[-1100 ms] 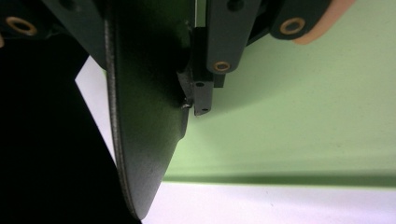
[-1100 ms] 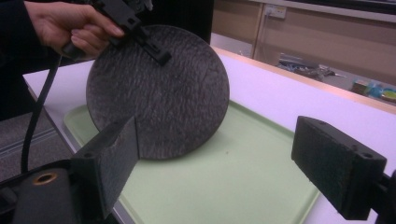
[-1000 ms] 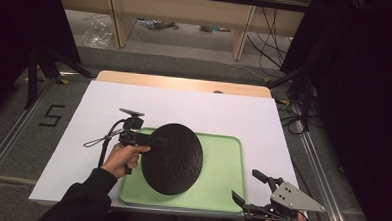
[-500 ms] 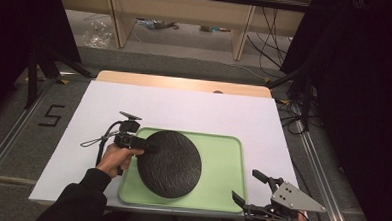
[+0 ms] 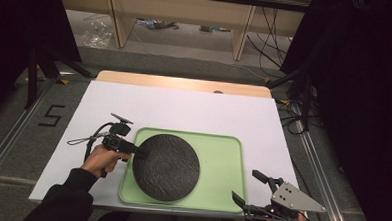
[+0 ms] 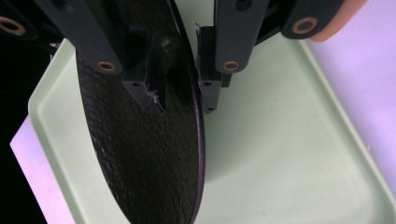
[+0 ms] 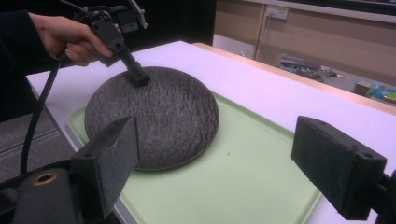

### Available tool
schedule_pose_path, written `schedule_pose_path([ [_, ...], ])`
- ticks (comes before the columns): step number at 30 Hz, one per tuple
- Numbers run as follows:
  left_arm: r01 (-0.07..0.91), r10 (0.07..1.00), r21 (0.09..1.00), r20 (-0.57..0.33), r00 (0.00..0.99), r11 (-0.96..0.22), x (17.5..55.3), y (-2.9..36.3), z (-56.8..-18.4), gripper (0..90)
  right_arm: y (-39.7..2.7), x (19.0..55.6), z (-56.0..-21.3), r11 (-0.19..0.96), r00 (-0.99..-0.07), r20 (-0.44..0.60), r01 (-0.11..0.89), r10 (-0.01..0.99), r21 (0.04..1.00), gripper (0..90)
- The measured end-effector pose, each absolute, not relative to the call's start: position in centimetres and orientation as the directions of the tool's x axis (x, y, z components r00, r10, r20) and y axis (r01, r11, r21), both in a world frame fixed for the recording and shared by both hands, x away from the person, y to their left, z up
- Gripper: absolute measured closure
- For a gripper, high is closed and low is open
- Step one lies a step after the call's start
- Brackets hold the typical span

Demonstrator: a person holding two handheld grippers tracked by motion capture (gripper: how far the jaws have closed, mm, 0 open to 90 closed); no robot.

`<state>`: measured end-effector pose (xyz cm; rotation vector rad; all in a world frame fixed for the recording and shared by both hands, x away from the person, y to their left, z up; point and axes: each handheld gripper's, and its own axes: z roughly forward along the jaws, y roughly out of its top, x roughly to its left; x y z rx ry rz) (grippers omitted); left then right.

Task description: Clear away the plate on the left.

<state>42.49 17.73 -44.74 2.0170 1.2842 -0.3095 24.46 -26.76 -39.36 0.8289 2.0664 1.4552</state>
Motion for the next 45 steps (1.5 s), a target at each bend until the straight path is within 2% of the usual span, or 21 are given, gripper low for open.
schedule_pose_path([
  [4,0.885,0.705,0.419,-0.564,0.429,-0.203,41.9,17.9,-45.0,72.7,-26.7,24.5,-39.3,0.26,-0.704,-0.053,0.191,0.709,0.947,16.2],
  [7,0.857,0.7,0.458,-0.532,0.477,-0.236,42.0,18.2,-45.3,72.5,-26.7,24.5,-39.4,0.269,-0.701,-0.06,0.191,0.711,0.944,16.2],
  [11,0.864,0.707,0.46,-0.542,0.454,-0.202,41.7,17.9,-45.6,72.3,-26.5,24.6,-39.5,0.262,-0.699,-0.06,0.186,0.712,0.947,16.2],
  [15,0.901,0.696,0.416,-0.61,0.379,-0.125,41.2,16.3,-46.1,72.5,-26.5,24.7,-39.5,0.263,-0.705,-0.058,0.186,0.707,0.947,16.2],
  [21,0.893,0.691,0.429,-0.604,0.396,-0.136,41.4,15.2,-46.0,72.5,-26.5,24.6,-39.5,0.262,-0.703,-0.057,0.187,0.708,0.947,16.2],
  [22,0.868,0.684,0.459,-0.573,0.451,-0.188,41.6,15.5,-46.2,72.5,-26.5,24.6,-39.5,0.261,-0.702,-0.057,0.187,0.71,0.947,16.2],
  [24,0.884,0.692,0.443,-0.592,0.413,-0.15,41.5,15.1,-46.1,72.5,-26.5,24.7,-39.5,0.262,-0.706,-0.056,0.187,0.706,0.947,16.2],
  [26,0.869,0.69,0.462,-0.571,0.444,-0.178,41.6,15.2,-46.1,72.5,-26.4,24.7,-39.5,0.257,-0.709,-0.054,0.183,0.703,0.949,16.2],
  [27,0.896,0.693,0.428,-0.61,0.384,-0.12,41.3,14.7,-46.0,72.5,-26.4,24.6,-39.5,0.261,-0.707,-0.056,0.185,0.705,0.947,16.2],
  [30,0.893,0.689,0.43,-0.609,0.393,-0.13,41.2,14.5,-46.1,72.4,-26.4,24.6,-39.5,0.26,-0.707,-0.042,0.204,0.706,0.944,16.2],
  [31,0.869,0.684,0.463,-0.578,0.445,-0.174,41.4,14.7,-46.2,72.4,-26.4,24.6,-39.5,0.26,-0.706,-0.039,0.208,0.707,0.943,16.2],
  [33,0.892,0.686,0.432,-0.609,0.398,-0.135,41.1,14.1,-46.1,72.4,-26.4,24.6,-39.5,0.258,-0.705,-0.04,0.205,0.708,0.944,16.2],
  [45,0.893,0.678,0.416,-0.608,0.413,-0.171,41.5,11.9,-46.8,69.8,-26.4,24.6,-39.6,0.246,-0.711,-0.029,0.204,0.702,0.948,16.2],
])
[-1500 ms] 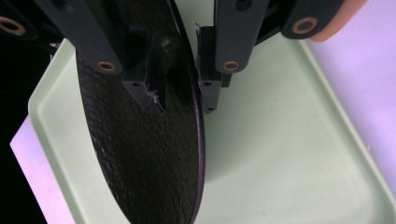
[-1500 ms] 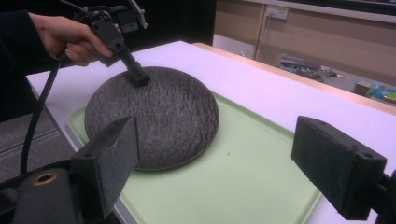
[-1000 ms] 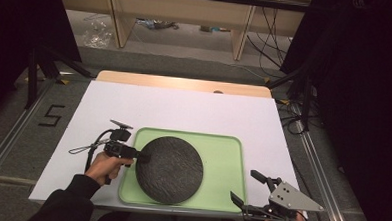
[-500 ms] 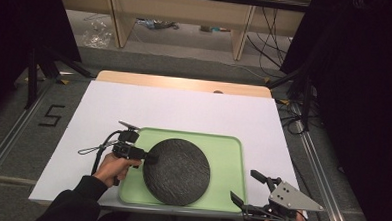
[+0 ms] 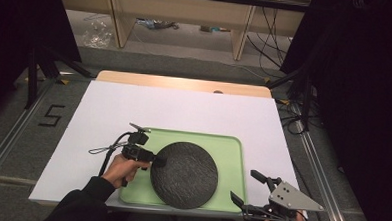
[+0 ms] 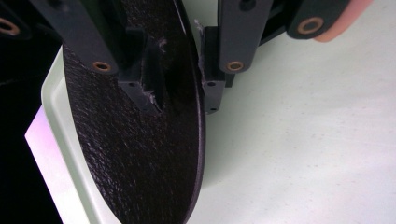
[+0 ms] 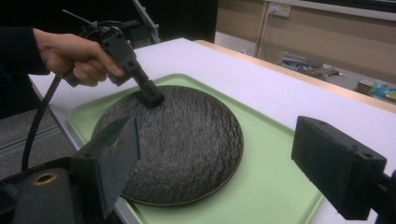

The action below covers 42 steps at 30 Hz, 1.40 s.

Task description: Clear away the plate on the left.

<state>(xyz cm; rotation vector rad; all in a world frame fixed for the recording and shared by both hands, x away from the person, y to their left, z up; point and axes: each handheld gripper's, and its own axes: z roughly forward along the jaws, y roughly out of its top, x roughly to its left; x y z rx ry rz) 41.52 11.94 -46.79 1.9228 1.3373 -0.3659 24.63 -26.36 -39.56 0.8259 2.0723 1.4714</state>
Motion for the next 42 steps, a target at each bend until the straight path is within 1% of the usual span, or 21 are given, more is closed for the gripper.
schedule_pose_path([
  [2,0.872,0.676,0.43,-0.572,0.464,-0.235,41.7,11.9,-47.0,68.2,-26.5,24.6,-39.4,0.263,-0.706,-0.04,0.21,0.707,0.942,16.2],
  [5,0.868,0.676,0.425,-0.563,0.476,-0.257,41.3,11.3,-46.6,67.3,-26.5,24.7,-39.5,0.264,-0.705,-0.057,0.188,0.707,0.946,16.3],
  [7,0.847,0.674,0.448,-0.533,0.511,-0.287,41.3,10.6,-46.3,66.8,-26.5,24.6,-39.5,0.261,-0.703,-0.053,0.192,0.709,0.946,16.3],
  [8,0.847,0.674,0.448,-0.533,0.511,-0.287,41.3,10.6,-46.3,66.7,-26.5,24.6,-39.5,0.261,-0.703,-0.053,0.192,0.709,0.946,16.3],
  [9,0.841,0.668,0.441,-0.527,0.525,-0.313,41.5,10.8,-46.4,66.4,-26.5,24.6,-39.5,0.262,-0.705,-0.055,0.188,0.707,0.946,16.2],
  [10,0.861,0.686,0.432,-0.541,0.487,-0.27,41.4,10.5,-46.5,66.0,-26.5,24.6,-39.5,0.262,-0.705,-0.059,0.184,0.706,0.947,16.2],
  [11,0.846,0.679,0.428,-0.52,0.517,-0.317,41.5,10.8,-46.5,65.3,-26.5,24.6,-39.4,0.261,-0.706,-0.056,0.187,0.706,0.947,16.2],
  [16,0.847,0.695,0.426,-0.503,0.515,-0.319,41.2,10.6,-46.5,63.1,-26.5,24.6,-39.4,0.261,-0.707,-0.057,0.183,0.705,0.948,16.2],
  [23,0.838,0.711,0.416,-0.463,0.529,-0.353,41.1,10.5,-46.7,59.4,-26.6,24.6,-39.4,0.259,-0.707,-0.056,0.184,0.705,0.948,16.3],
  [25,0.82,0.736,0.405,-0.389,0.554,-0.403,40.8,10.4,-46.7,58.5,-26.6,24.6,-39.4,0.266,-0.708,-0.058,0.186,0.704,0.946,16.3],
  [27,0.823,0.735,0.416,-0.401,0.548,-0.386,40.8,10.8,-46.6,58.1,-26.6,24.6,-39.4,0.258,-0.706,-0.047,0.196,0.707,0.946,16.3],
  [28,0.815,0.729,0.43,-0.398,0.557,-0.387,40.9,11.1,-46.3,58.1,-26.6,24.6,-39.4,0.263,-0.707,-0.057,0.185,0.705,0.947,16.2],
  [30,0.815,0.727,0.452,-0.409,0.551,-0.364,40.9,11.6,-45.8,57.2,-26.6,24.5,-39.4,0.261,-0.711,-0.039,0.206,0.702,0.943,16.2],
  [31,0.814,0.731,0.458,-0.405,0.549,-0.358,40.9,11.8,-45.5,56.8,-26.6,24.6,-39.4,0.264,-0.708,-0.057,0.187,0.704,0.946,16.3],
  [33,0.809,0.732,0.469,-0.4,0.552,-0.354,40.9,12.3,-45.3,55.7,-26.6,24.6,-39.4,0.266,-0.707,-0.059,0.186,0.705,0.946,16.2],
  [35,0.799,0.731,0.483,-0.389,0.561,-0.356,40.8,12.7,-45.1,55.1,-26.5,24.5,-39.5,0.244,-0.71,-0.034,0.197,0.704,0.95,16.2],
  [37,0.8,0.73,0.493,-0.397,0.556,-0.341,40.8,13.0,-44.9,54.0,-26.5,24.6,-39.4,0.249,-0.71,-0.043,0.189,0.703,0.95,16.3],
  [38,0.794,0.729,0.499,-0.389,0.563,-0.347,40.8,13.2,-44.7,52.9,-26.4,24.5,-39.5,0.243,-0.713,-0.029,0.2,0.7,0.949,16.3],
  [39,0.789,0.729,0.506,-0.384,0.567,-0.347,40.7,13.4,-44.6,51.2,-26.6,24.5,-39.4,0.266,-0.705,-0.048,0.203,0.707,0.942,16.2],
  [40,0.787,0.736,0.518,-0.378,0.562,-0.334,40.7,13.4,-44.5,48.4,-26.5,24.5,-39.5,0.246,-0.711,-0.035,0.197,0.703,0.949,16.3],
  [42,0.781,0.739,0.535,-0.372,0.561,-0.324,40.5,13.4,-44.3,44.1,-26.6,24.7,-39.5,0.25,-0.708,-0.055,0.175,0.704,0.952,16.3],
])
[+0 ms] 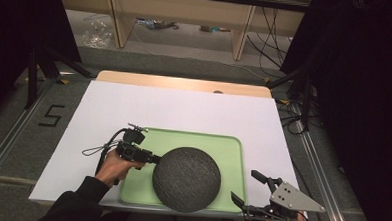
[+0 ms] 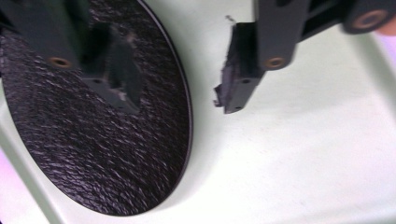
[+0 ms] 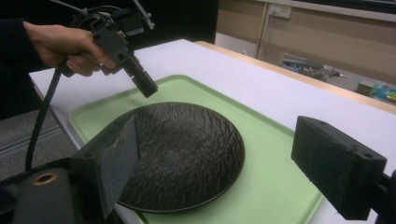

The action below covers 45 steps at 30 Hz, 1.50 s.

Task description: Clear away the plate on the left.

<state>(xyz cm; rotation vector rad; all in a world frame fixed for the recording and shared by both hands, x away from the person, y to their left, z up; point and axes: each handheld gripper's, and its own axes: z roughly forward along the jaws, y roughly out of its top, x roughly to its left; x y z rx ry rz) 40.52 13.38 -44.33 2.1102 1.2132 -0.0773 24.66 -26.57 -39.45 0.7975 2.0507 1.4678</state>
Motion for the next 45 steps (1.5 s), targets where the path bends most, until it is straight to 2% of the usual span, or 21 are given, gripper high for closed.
schedule_pose_path([
  [5,0.748,0.752,0.591,-0.335,0.568,-0.301,39.7,13.8,-43.6,34.2,-26.6,24.6,-39.4,0.255,-0.709,-0.049,0.187,0.704,0.949,16.2],
  [11,0.716,0.751,0.64,-0.319,0.578,-0.28,39.0,15.0,-42.9,29.9,-26.5,24.6,-39.5,0.248,-0.708,-0.05,0.18,0.704,0.952,16.2],
  [16,0.686,0.748,0.676,-0.302,0.591,-0.269,38.3,15.6,-42.4,28.6,-26.6,24.5,-39.4,0.259,-0.707,-0.041,0.204,0.706,0.944,16.2],
  [26,0.639,0.746,0.736,-0.293,0.598,-0.224,37.0,16.5,-41.6,26.7,-26.5,24.6,-39.5,0.248,-0.708,-0.05,0.18,0.704,0.952,16.3],
  [31,0.626,0.749,0.744,-0.274,0.603,-0.231,36.5,17.0,-41.4,26.4,-26.6,24.4,-39.4,0.267,-0.708,-0.041,0.212,0.705,0.94,16.2],
  [33,0.613,0.751,0.753,-0.258,0.608,-0.238,36.3,17.1,-41.3,25.6,-26.6,24.5,-39.4,0.26,-0.705,-0.055,0.186,0.707,0.947,16.2],
  [45,0.578,0.763,0.789,-0.239,0.6,-0.208,34.9,18.0,-41.2,23.7,-26.6,24.5,-39.4,0.264,-0.706,-0.055,0.191,0.706,0.946,16.2],
])
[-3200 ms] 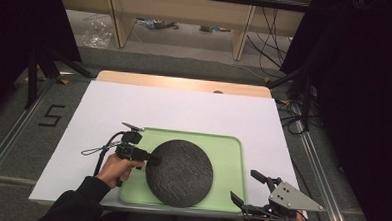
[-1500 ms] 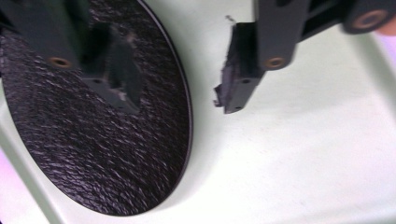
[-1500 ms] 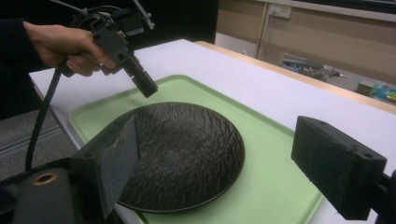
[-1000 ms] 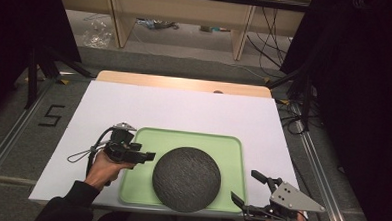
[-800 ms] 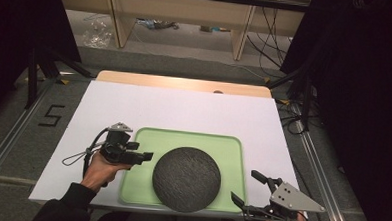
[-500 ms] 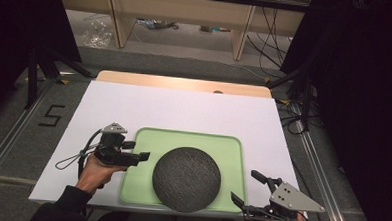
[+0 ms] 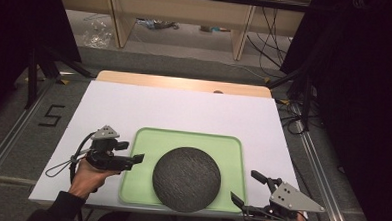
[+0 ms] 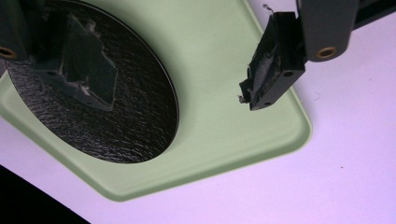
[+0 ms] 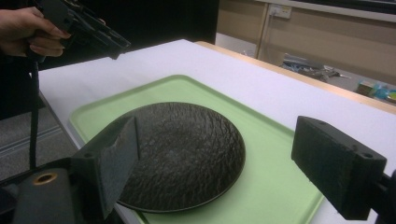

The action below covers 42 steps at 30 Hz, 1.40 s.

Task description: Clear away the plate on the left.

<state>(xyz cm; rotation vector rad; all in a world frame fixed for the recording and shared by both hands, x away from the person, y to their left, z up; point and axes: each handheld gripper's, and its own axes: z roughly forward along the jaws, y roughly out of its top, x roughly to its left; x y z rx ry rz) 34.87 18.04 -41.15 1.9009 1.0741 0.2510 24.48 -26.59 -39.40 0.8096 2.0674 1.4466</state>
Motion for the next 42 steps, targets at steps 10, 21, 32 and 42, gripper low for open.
schedule_pose_path([
  [10,0.54,0.751,0.816,-0.224,0.621,-0.204,33.5,18.8,-40.9,17.9,-26.6,24.5,-39.4,0.263,-0.709,-0.056,0.187,0.704,0.946,16.2],
  [21,0.512,0.758,0.836,-0.201,0.621,-0.198,31.6,19.4,-40.7,17.2,-26.5,24.4,-39.4,0.26,-0.711,-0.039,0.204,0.702,0.944,16.2],
  [32,0.477,0.779,0.857,-0.162,0.606,-0.193,29.2,20.3,-40.2,17.3,-26.4,24.5,-39.5,0.265,-0.711,-0.056,0.187,0.701,0.946,16.2],
  [42,0.477,0.779,0.85,-0.138,0.612,-0.224,29.4,19.9,-40.4,17.6,-26.2,24.5,-39.5,0.263,-0.728,-0.041,0.194,0.685,0.945,16.2],
])
